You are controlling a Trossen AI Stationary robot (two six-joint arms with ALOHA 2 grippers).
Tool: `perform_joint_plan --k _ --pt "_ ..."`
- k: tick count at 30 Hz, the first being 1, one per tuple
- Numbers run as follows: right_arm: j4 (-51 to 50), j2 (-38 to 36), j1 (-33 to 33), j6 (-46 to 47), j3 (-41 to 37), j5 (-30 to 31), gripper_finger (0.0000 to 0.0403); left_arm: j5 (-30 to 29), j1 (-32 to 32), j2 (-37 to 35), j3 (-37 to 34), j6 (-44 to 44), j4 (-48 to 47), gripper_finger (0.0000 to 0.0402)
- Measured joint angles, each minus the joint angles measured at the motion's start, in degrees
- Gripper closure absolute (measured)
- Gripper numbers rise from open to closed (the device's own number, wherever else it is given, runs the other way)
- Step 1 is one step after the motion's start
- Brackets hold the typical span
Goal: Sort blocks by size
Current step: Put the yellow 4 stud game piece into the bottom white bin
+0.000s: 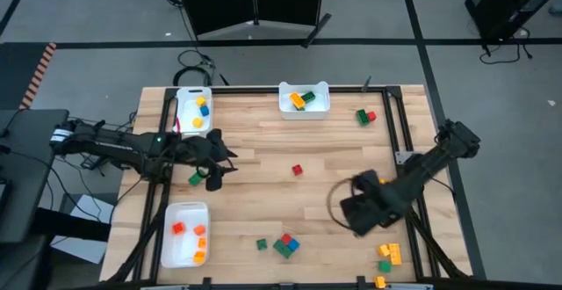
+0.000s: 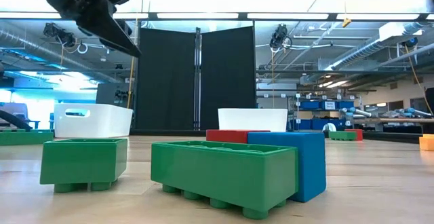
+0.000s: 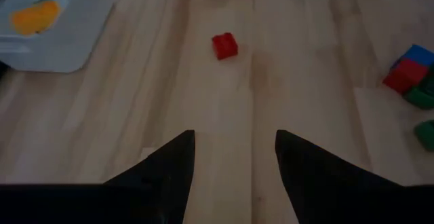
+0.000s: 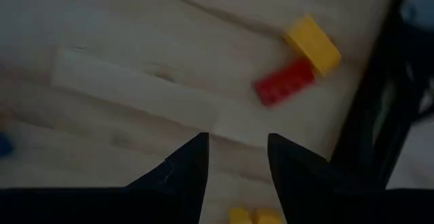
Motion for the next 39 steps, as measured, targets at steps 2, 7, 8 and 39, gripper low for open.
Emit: perform_joint_plan --k 2,7,8,39 --pt "0.39 -0.75 3.10 7.22 -1.58 -1.01 0.0239 1.22 0.05 -0.43 -1.19 0.01 1.73 0.0188" --pt "0.31 -0.93 9.20 23.74 -7.27 -11.24 0.0239 1.53 0.05 -0.32 -1.79 0.32 2.40 0.0188" --pt "0.99 -0.89 10.18 25.01 -8.67 -14.44 0.0239 1.53 0.05 -0.34 -1.79 0.67 2.63 0.0188" --pt "39.13 -0.91 22.34 25.80 -23.03 -31.02 0.0239 1.67 0.00 -0.32 -1.71 -0.20 10.22 0.0188"
